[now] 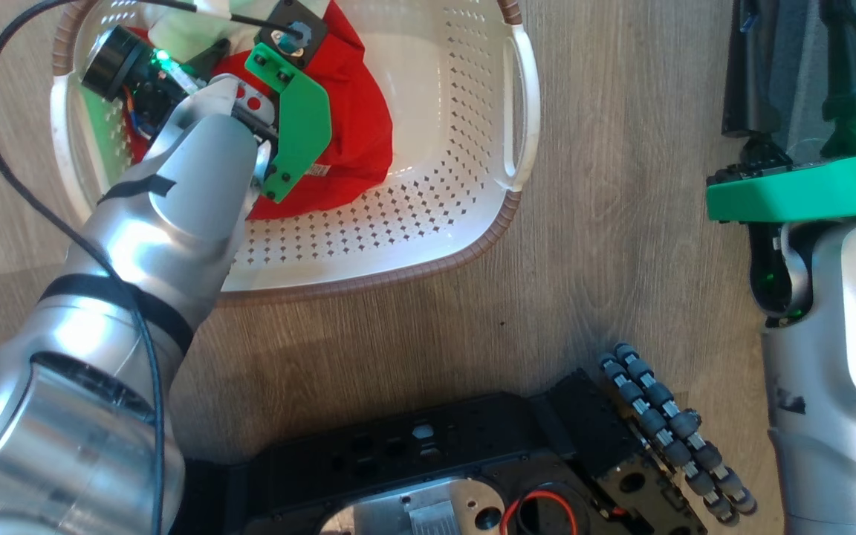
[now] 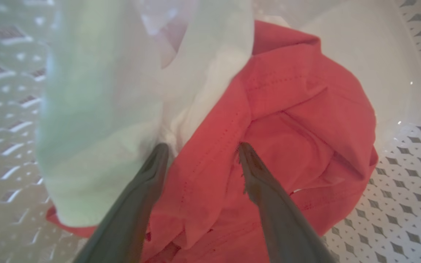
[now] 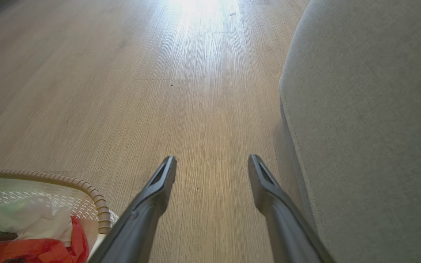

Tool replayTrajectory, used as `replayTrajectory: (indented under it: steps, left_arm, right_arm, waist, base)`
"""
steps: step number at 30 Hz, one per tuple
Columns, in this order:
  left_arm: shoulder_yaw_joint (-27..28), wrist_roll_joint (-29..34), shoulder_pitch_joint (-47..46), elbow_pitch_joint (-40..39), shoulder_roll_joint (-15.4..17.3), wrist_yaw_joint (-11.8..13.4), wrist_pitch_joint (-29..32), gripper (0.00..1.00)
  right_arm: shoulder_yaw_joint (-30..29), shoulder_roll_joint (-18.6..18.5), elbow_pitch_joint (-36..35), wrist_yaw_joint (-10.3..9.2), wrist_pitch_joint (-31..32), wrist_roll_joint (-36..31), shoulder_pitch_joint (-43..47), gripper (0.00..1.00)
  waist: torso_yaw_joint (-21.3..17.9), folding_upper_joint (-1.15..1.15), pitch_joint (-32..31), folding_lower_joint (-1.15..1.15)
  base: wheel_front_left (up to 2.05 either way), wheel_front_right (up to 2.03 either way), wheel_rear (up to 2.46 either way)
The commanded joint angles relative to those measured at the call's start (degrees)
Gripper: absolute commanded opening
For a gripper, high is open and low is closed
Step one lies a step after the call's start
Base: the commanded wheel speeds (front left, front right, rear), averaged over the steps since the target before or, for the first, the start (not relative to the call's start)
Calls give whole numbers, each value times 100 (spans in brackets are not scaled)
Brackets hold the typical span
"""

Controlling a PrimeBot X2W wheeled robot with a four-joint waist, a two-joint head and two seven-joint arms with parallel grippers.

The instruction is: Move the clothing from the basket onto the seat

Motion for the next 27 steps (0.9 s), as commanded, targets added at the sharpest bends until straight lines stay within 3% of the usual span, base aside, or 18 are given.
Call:
replayTrajectory:
  steps: [1, 2, 3, 4, 6, 7, 8, 13, 17, 23, 27]
  left_arm:
    - [-39, -57, 14, -2, 81, 83, 41, 100]
    - [-39, -57, 14, -2, 81, 83, 41, 100]
    - [-85, -54, 8, 32, 81, 84, 67, 83]
    - [-116, -64, 8, 57, 81, 91, 72, 47]
    - [-162, -100, 19, 94, 81, 98, 68, 25]
    - [-184, -121, 40, 110, 81, 96, 60, 8]
    - [-207, -141, 58, 120, 81, 91, 37, 0]
    - [-222, -397, 212, -69, 81, 53, -318, 0]
    - [-70, -956, 458, -629, 81, 53, -968, 0]
    - [155, -1766, 1106, -973, 81, 30, -2064, 0]
    - [367, -2023, 1560, -1004, 109, 17, -2427, 0]
  right_arm:
    - [109, 13, -165, -1, -37, 42, 224, 100]
    - [109, 13, -165, -1, -37, 42, 224, 100]
    - [115, 13, -166, -1, -37, 47, 227, 100]
    - [122, 13, -165, -1, -37, 53, 231, 100]
    - [132, 13, -158, -1, -37, 67, 240, 100]
    - [131, 13, -154, -1, -37, 74, 244, 100]
    - [125, 13, -149, -1, -37, 81, 249, 100]
    - [14, 13, -108, -1, -37, 72, 289, 100]
    - [-59, 13, -23, -1, -37, 26, 392, 100]
    - [-258, 13, 137, -1, -37, -118, 728, 100]
    - [-387, 13, 256, -1, -37, -220, 1044, 100]
  waist:
    - [-20, 0, 17, 0]
    - [-20, 0, 17, 0]
    - [-29, 0, 22, 0]
    - [-39, 0, 24, 0]
    - [-61, 0, 14, 0]
    - [-72, 0, 5, 0]
    - [-81, 0, -9, 0]
    - [-32, 0, -185, 0]
    - [166, 0, -582, 0]
    - [525, 0, -1682, 0]
    - [714, 0, -2552, 0]
  base:
    - [0, 0, 0]
    - [0, 0, 0]
    - [0, 0, 0]
    - [0, 0, 0]
    - [0, 0, 0]
    - [0, 0, 0]
    - [0, 0, 0]
    - [0, 0, 0]
    - [0, 0, 0]
    - [0, 0, 0]
    - [0, 0, 0]
